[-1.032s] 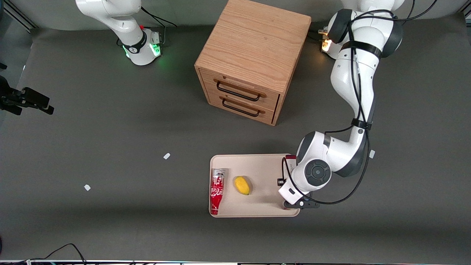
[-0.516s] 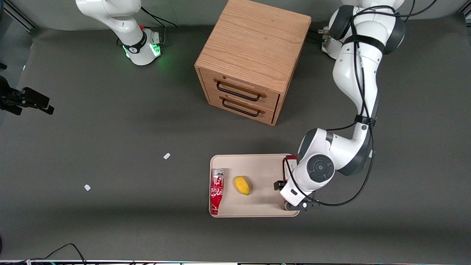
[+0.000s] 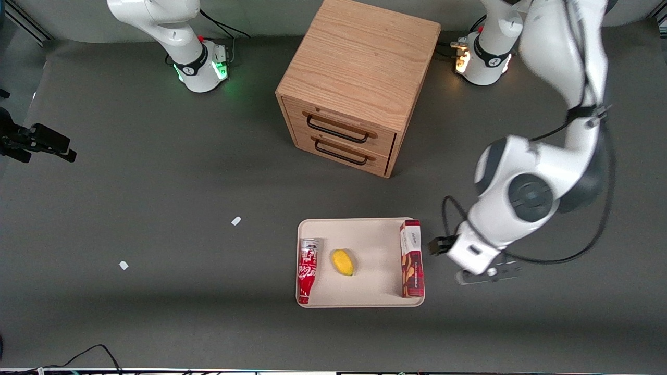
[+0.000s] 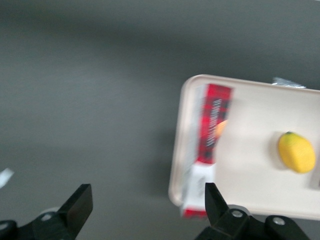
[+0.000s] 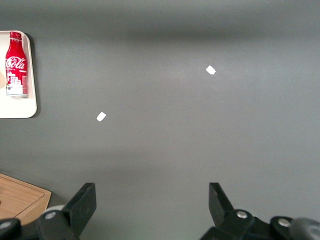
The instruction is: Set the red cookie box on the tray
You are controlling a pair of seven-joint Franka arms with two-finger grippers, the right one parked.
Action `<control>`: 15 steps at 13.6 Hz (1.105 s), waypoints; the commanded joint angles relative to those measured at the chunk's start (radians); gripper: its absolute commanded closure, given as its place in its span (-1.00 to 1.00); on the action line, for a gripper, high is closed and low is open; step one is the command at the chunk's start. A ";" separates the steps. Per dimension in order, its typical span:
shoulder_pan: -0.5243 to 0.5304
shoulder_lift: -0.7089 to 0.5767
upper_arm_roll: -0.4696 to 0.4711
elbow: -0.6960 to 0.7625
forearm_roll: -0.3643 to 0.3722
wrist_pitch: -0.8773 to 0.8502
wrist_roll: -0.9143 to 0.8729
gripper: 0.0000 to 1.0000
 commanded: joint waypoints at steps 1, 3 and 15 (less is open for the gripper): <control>0.079 -0.217 -0.007 -0.141 0.004 -0.125 0.042 -1.00; 0.131 -0.312 -0.007 -0.167 0.006 -0.221 0.134 -1.00; 0.298 -0.676 -0.012 -0.319 0.006 -0.422 0.463 -1.00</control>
